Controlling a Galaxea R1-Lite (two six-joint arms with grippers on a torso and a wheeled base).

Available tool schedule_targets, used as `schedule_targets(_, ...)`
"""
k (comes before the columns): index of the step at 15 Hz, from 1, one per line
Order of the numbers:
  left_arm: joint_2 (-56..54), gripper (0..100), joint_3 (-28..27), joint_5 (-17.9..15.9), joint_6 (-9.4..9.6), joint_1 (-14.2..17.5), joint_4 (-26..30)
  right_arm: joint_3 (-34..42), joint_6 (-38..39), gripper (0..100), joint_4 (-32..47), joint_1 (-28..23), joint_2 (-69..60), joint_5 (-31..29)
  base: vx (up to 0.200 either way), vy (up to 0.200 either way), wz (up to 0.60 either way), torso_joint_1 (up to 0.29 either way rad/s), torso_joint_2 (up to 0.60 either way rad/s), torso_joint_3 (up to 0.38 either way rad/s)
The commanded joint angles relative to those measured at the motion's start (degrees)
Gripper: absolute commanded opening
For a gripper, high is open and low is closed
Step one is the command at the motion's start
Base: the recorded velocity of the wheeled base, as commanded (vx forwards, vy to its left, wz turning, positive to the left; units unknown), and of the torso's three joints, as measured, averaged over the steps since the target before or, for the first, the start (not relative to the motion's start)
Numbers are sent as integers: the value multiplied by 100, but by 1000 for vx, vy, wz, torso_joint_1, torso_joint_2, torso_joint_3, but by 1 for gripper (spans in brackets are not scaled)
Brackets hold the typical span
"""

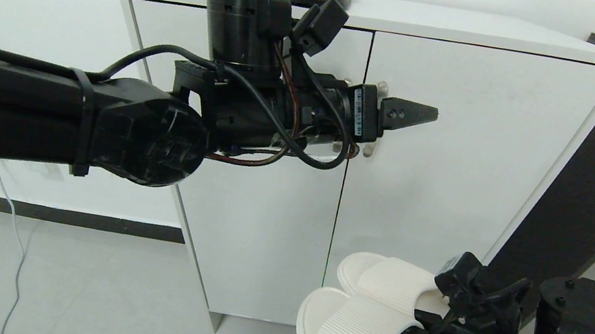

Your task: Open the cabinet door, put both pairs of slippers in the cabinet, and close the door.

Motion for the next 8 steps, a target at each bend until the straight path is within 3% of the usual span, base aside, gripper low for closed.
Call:
schedule_targets(1, 134, 100, -57, 10, -6, 2, -7, 9, -6, 0, -3, 1, 5, 4, 0, 0, 0, 0, 0, 0)
schedule_targets(2, 134, 100, -57, 10, -6, 2, 2, 0, -6, 0, -3, 1, 5, 4, 0, 0, 0, 0, 0, 0)
schedule_targets(3, 125, 0, -39, 19, -6, 2, 2, 9, -6, 0, -3, 1, 5, 4, 0, 0, 0, 0, 0, 0)
schedule_targets(8, -200, 0, 339, 89, -6, -7, -16, 27, 3, 0, 6, 1, 5, 22, 0, 0, 0, 0, 0, 0)
